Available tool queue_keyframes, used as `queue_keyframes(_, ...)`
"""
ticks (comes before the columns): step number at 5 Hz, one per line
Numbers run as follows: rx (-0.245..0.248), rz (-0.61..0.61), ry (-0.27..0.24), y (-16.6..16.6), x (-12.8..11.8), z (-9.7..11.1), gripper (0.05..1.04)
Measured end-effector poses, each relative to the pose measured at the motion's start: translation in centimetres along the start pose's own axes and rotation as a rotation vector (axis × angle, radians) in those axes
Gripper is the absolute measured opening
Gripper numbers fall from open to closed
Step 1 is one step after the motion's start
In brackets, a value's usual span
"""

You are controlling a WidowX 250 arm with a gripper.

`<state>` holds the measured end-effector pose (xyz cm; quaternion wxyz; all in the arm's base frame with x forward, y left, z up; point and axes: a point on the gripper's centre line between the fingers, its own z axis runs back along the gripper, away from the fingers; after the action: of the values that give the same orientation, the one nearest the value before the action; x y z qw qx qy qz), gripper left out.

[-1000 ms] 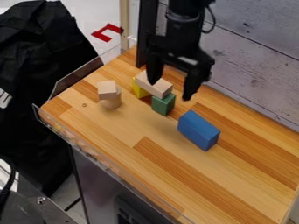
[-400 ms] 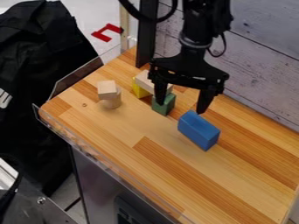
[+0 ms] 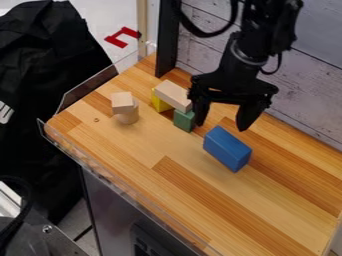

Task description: Put the blue block on top of the rectangular block

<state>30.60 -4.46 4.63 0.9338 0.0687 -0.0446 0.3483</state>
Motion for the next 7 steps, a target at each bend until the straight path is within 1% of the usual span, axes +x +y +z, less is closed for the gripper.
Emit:
queue_keyframes(1,-0.025,0.142,-0.012,-0.7,0.0,-0.2,1.001)
queue_keyframes(2,0.009,0.207,0.008,-0.5,-0.3,-1.0,1.001)
queue_keyframes(4,0.009,0.276,0.067,-0.8,-1.0,-1.6,1.001)
queue_keyframes(5,0.002,0.300,0.077,-1.0,-0.8,-1.9,1.001)
queue_keyframes(6,0.017,0.323,0.085,-1.3,-0.7,-2.3,1.001)
queue_keyframes(7,0.018,0.354,0.091,-1.4,-0.6,-2.5,1.001)
